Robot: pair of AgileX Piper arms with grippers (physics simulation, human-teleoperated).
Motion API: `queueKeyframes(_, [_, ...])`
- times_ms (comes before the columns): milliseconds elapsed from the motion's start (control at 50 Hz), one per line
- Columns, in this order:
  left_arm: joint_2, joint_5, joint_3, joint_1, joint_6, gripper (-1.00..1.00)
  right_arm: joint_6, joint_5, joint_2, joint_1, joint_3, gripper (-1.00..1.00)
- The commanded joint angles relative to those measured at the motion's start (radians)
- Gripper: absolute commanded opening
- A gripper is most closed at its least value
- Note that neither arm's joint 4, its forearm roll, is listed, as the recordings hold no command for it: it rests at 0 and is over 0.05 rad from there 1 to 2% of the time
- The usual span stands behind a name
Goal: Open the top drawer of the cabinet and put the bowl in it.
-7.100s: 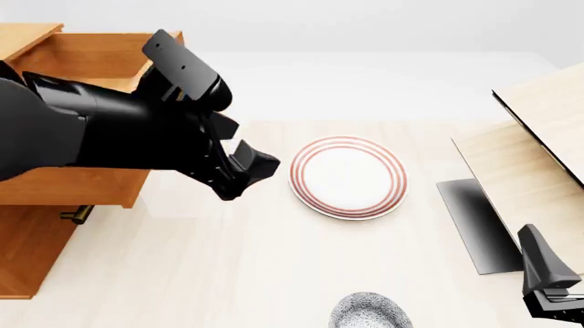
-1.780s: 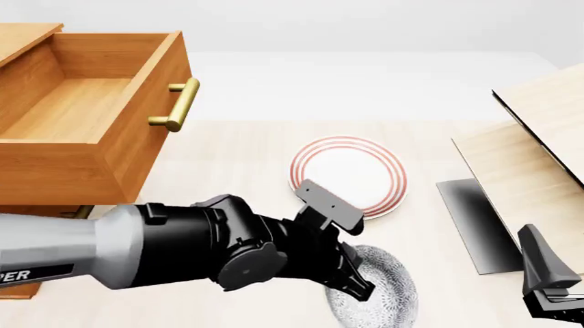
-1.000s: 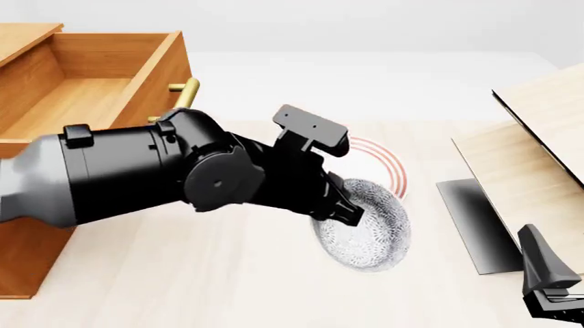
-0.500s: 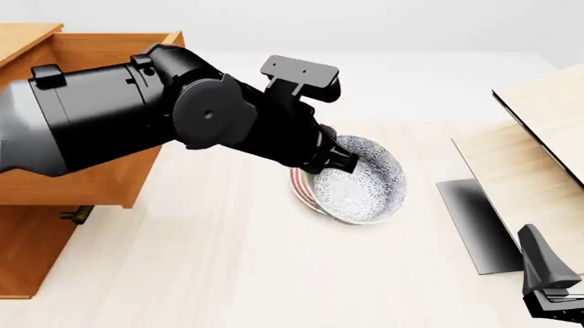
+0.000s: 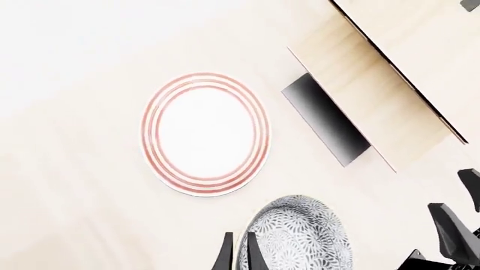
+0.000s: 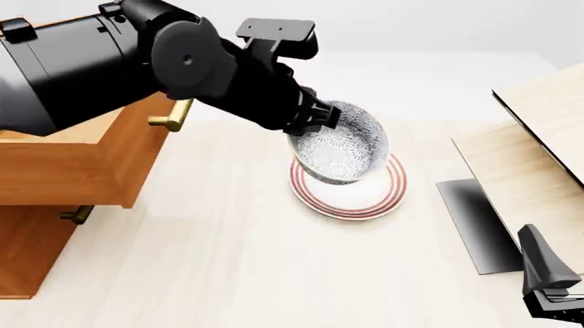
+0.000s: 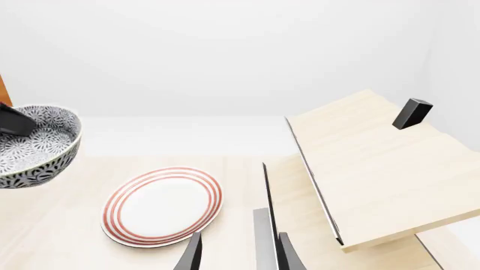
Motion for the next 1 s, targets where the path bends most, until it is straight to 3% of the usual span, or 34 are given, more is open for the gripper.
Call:
queueKeyframes(20, [0.010,0.049,-0.084,0.036,0.003,-1.00,-0.001,0.004,-0.006,0.000,0.001,1.00])
queueKeyframes(720, [0.043,0.220,-0.392,0.147,0.028,-1.00,-0.001,0.004,-0.006,0.000,0.001,1.00])
queueKeyframes(1000, [0.057,0.264,-0.463,0.191,0.025,-1.00,-0.001,0.004,-0.006,0.000,0.001,1.00])
